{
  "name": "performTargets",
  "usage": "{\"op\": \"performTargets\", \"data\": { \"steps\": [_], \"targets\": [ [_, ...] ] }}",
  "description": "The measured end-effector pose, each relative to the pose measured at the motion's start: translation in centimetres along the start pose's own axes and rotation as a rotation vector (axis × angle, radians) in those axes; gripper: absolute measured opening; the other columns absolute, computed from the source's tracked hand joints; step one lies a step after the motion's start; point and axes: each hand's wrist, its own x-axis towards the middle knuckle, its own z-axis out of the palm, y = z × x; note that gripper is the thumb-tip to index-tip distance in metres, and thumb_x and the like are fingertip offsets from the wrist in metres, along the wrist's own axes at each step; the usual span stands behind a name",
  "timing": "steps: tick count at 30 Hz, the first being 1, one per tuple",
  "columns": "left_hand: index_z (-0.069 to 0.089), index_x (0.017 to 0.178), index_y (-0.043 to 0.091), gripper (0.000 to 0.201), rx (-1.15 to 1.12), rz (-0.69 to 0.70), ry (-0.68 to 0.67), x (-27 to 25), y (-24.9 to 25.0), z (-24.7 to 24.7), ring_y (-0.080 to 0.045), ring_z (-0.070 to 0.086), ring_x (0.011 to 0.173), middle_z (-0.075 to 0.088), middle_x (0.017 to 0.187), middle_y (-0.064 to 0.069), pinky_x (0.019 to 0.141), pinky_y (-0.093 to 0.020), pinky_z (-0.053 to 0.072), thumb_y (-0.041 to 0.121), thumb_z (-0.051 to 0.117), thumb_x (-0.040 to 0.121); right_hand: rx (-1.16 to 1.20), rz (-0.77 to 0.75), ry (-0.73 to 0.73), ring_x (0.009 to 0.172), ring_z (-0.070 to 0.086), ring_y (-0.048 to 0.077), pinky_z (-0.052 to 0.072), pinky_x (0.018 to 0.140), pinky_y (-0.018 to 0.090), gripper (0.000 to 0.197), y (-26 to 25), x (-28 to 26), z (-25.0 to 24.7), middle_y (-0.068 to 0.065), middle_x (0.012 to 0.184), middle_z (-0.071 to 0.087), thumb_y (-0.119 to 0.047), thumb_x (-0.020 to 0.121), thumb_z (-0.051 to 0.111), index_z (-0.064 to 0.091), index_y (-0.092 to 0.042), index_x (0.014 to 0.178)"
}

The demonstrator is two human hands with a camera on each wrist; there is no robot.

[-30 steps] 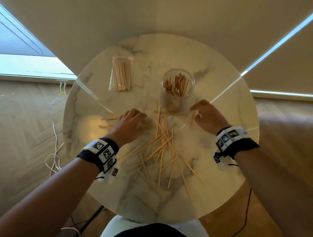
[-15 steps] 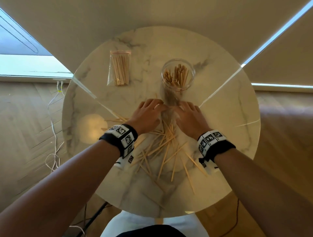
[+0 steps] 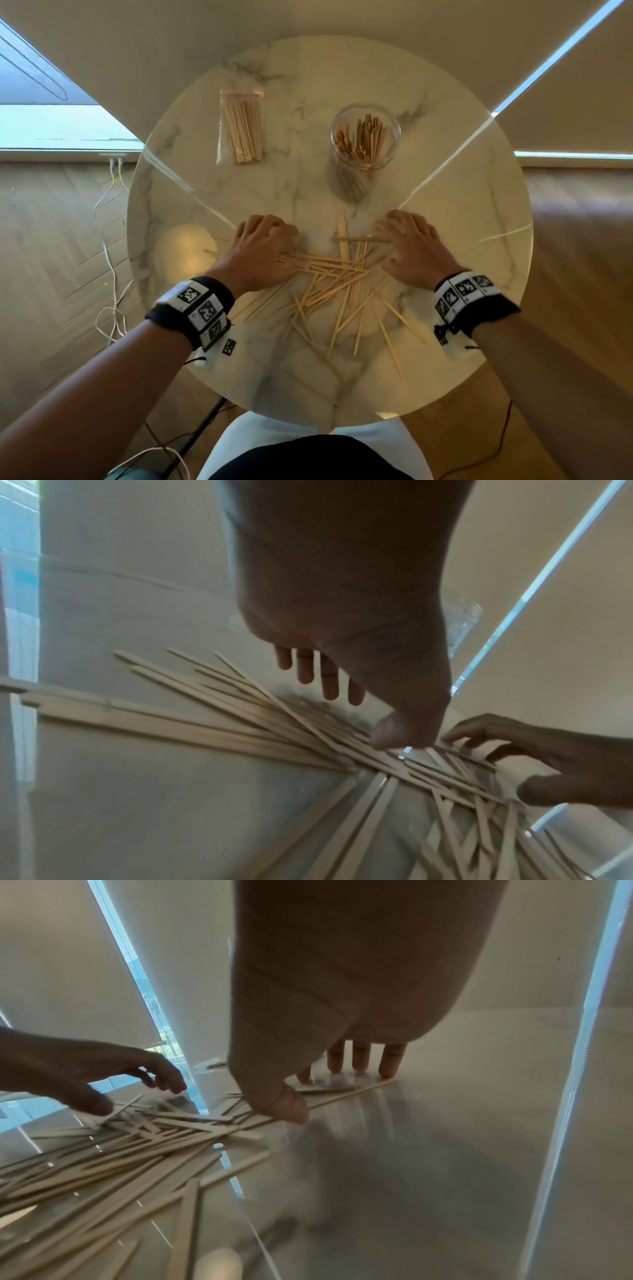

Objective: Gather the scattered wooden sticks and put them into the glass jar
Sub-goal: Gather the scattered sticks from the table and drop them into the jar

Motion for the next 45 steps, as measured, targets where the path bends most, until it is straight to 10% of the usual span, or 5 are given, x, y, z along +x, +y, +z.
{"op": "performTargets", "data": {
  "steps": [11,22,30,35,45],
  "targets": [
    [0.059,0.126,0.019,0.039,-0.020,-0.019,0.055,-0.5,2.5,2.1,-0.032,0.055,0.117,0.059,0.124,-0.006,0.098,-0.047,0.048,0.038,0.062,0.092,0.028,0.217,0.272,0.085,0.055,0.041,0.050,0.070,0.048,0.032,-4.3,-4.0,5.0,0.020,0.098,0.058,-0.027,0.095,0.041,0.061,-0.003,0.097],
    [0.055,0.133,0.018,0.053,-0.101,-0.190,-0.017,-3.5,1.3,1.5,-0.033,0.053,0.122,0.055,0.130,-0.007,0.096,-0.046,0.052,0.050,0.065,0.091,0.250,0.468,0.076,0.105,0.051,0.042,0.043,0.089,0.044,0.046,-6.8,-8.4,5.3,0.019,0.123,0.045,-0.029,0.091,0.067,0.050,-0.003,0.125],
    [0.059,0.126,0.015,0.035,-0.204,-0.077,-0.042,-0.5,6.1,2.7,-0.030,0.062,0.109,0.058,0.122,-0.008,0.093,-0.044,0.054,0.035,0.062,0.097,0.439,0.403,0.259,0.087,0.056,0.028,0.048,0.078,0.040,0.024,-10.8,-5.9,5.2,0.011,0.110,0.054,-0.025,0.100,0.057,0.058,-0.007,0.115],
    [0.057,0.128,0.013,0.042,-0.257,-0.086,-0.075,-1.3,4.9,1.5,-0.017,0.056,0.093,0.052,0.110,0.001,0.084,-0.030,0.048,0.038,0.066,0.096,0.482,0.519,-0.042,0.090,0.060,0.025,0.051,0.076,0.036,0.031,-8.5,-10.3,4.7,0.004,0.099,0.060,-0.031,0.083,0.075,0.059,-0.016,0.103],
    [0.056,0.135,0.021,0.048,-0.239,0.071,-0.167,-3.3,6.0,3.4,-0.023,0.062,0.113,0.058,0.126,-0.002,0.095,-0.040,0.056,0.035,0.070,0.091,0.451,0.246,0.038,0.083,0.059,0.022,0.052,0.076,0.041,0.007,-10.7,-8.7,6.7,0.002,0.093,0.059,-0.017,0.089,0.064,0.064,-0.014,0.095]
  ]
}}
